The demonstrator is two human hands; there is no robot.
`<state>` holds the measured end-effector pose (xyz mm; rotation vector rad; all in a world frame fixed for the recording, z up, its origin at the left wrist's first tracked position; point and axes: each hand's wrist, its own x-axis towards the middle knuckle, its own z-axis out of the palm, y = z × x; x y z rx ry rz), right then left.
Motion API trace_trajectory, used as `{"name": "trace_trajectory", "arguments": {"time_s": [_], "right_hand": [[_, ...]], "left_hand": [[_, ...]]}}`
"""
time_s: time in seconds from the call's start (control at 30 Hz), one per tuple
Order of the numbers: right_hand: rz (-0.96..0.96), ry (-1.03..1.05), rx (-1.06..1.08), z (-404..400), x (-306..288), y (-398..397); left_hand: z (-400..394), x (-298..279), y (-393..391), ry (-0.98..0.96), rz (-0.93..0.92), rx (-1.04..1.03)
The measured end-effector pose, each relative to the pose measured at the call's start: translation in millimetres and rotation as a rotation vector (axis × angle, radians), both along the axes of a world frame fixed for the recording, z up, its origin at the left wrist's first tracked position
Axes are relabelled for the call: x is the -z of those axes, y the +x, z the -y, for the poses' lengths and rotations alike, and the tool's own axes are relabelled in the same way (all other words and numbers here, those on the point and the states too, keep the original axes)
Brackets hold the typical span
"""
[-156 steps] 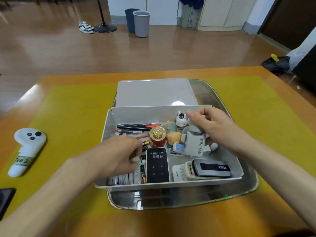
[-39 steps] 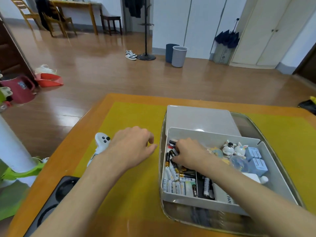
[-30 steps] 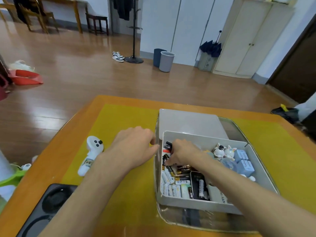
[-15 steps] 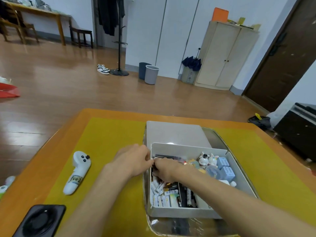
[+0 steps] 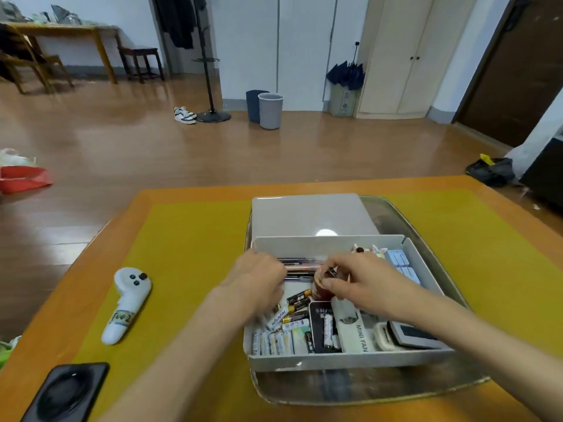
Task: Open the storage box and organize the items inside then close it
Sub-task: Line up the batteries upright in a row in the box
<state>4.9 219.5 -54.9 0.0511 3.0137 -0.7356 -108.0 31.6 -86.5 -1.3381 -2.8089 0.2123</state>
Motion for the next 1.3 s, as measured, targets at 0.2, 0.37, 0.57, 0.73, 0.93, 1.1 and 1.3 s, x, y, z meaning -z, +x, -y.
{"name": "trace_trajectory", "arguments": {"time_s": [0.2, 0.37, 0.57, 0.73, 0.93, 1.1, 1.3], "right_hand": [[-0.124, 0.053, 0.004, -2.9, 12.3, 2.3], [-0.179, 0.136, -0.025, 2.5, 22.7, 2.8], [-0.156, 0.105, -0.018, -1.3, 22.1, -10.7], [-0.177, 0.1, -0.006, 2.5, 20.7, -13.2], [-0.201, 0.113, -0.019, 1.0, 25.1, -12.1], [-0.228, 0.119, -0.016, -0.7, 29.4, -13.9], [-0.257, 0.125, -0.003, -3.4, 32.1, -18.2]], "left_hand": [[-6.6, 17.7, 1.0, -0.193, -0.02, 0.054], [-5.9, 19.8, -4.8, -0.064, 0.137, 0.023], [-3.4, 15.1, -9.0, -0.068, 0.091, 0.046], [10.6, 5.0, -11.2, -0.226, -0.015, 0.018], [-5.6, 3.1, -9.9, -0.31, 0.04, -0.063], [-2.4, 9.3, -20.0, -0.218, 0.049, -0.056], [-3.9, 14.5, -19.8, -0.139, 0.058, -0.06]]}}
